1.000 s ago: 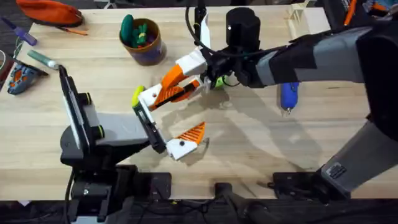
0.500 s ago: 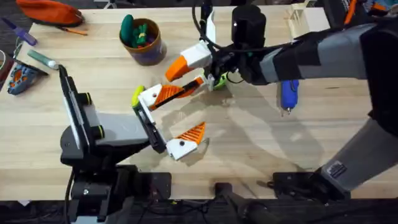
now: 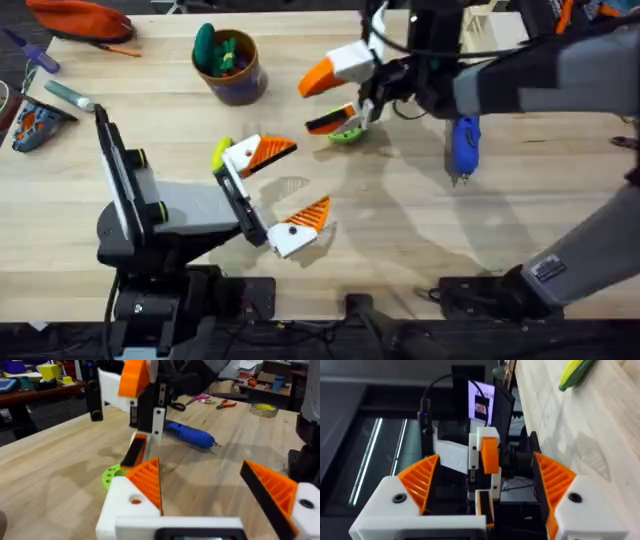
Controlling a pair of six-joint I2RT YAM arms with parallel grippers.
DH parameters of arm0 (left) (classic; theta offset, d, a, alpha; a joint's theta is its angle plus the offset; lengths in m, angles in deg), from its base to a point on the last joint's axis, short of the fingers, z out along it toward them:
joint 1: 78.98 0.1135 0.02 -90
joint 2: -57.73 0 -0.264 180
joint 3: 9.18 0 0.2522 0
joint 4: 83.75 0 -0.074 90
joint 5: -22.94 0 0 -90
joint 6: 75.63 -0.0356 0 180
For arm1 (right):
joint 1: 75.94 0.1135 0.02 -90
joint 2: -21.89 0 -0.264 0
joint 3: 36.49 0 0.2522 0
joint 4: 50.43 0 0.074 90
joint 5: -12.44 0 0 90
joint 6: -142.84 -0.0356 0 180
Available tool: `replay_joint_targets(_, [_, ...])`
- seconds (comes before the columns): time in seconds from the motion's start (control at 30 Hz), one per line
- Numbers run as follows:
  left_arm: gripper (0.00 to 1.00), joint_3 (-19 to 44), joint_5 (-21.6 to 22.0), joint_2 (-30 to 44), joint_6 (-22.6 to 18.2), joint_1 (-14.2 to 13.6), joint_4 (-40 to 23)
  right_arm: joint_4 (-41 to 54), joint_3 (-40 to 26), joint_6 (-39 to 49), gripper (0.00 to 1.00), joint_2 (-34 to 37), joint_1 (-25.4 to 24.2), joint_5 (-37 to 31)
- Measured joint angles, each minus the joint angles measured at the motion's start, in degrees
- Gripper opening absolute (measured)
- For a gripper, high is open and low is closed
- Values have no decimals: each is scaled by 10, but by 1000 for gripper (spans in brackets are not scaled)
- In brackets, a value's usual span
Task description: Pick up the gripper from the table and insert it into the empty holder that is missing its gripper. Then pick up a screw, insert it into the mounting hole, and use the screwdriver to tighten it. Finally, clean up the table by picking up the vegetable and placing it into the bucket.
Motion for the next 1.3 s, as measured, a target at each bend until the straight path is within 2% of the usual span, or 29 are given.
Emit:
replay_joint_targets(0.17, [986, 0, 0, 0, 0, 0, 0, 119, -1, 89, 982, -35, -32, -27])
replay_joint_targets(0.37, [986, 0, 0, 0, 0, 0, 0, 383, -47, 251, 982, -69, -64, -137])
replay_joint_targets(0.53, [985, 0, 0, 0, 0, 0, 0, 628, -139, 404, 983, -107, -72, -298])
replay_joint_targets(0.63, [986, 0, 0, 0, 0, 0, 0, 737, -205, 482, 982, -128, -70, -409])
replay_joint_targets(0.77, [986, 0, 0, 0, 0, 0, 0, 829, -279, 553, 983, -145, -57, -549])
replay_joint_targets(0.8, [985, 0, 0, 0, 0, 0, 0, 882, -321, 590, 983, -149, -34, -649])
replay_joint_targets(1.0, [985, 0, 0, 0, 0, 0, 0, 940, -343, 629, 983, -149, 17, -800])
replay_joint_targets(1.13, [985, 0, 0, 0, 0, 0, 0, 961, -343, 636, 985, -149, 31, -845])
replay_joint_targets(1.3, [985, 0, 0, 0, 0, 0, 0, 969, -343, 641, 984, -149, 32, -868])
